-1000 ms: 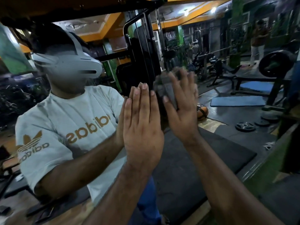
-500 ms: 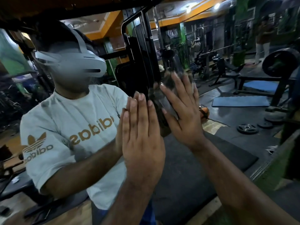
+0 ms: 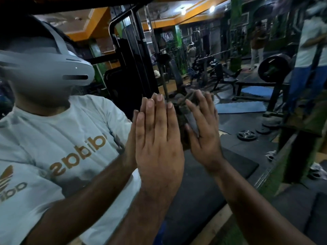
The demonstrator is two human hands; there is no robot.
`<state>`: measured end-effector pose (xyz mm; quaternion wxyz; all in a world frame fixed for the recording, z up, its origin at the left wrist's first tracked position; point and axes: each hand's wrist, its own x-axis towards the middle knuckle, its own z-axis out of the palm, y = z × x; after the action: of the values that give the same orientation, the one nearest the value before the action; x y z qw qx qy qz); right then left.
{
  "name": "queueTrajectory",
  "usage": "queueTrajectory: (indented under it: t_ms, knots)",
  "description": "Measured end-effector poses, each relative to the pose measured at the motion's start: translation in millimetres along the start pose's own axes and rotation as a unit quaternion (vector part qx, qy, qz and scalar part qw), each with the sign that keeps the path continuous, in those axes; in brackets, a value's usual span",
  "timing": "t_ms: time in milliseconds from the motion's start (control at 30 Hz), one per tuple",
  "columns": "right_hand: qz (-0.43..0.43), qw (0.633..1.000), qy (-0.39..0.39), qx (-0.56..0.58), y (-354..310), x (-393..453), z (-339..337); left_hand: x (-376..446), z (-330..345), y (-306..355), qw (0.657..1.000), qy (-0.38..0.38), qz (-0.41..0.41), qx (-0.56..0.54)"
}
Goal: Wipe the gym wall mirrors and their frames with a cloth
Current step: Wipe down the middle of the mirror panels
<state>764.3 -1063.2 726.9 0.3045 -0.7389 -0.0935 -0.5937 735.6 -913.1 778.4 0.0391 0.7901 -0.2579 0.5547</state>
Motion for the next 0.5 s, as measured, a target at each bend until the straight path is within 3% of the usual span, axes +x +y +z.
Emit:
queueTrajectory:
  t_ms: [133,200,367,500]
  knots:
    - [0.137,0.979,0.084,0.123,22.0,30.7,-8.5,11.2,6.3,4.6,0.999,0.001,0.032,0.015]
    - [0.127,0.983,0.076,0.113,18.6,49.7,-10.4,21.4,9.2,11.1,0.999,-0.002,0.039,0.020]
    - [-0.003,1.000,0.028,-0.004,47.0,26.2,-16.4,37.8,24.8,29.3,0.998,0.004,0.054,0.026]
    - [0.106,0.992,0.063,0.029,87.8,37.6,-35.3,46.0,42.8,54.1,0.999,0.017,0.038,0.026]
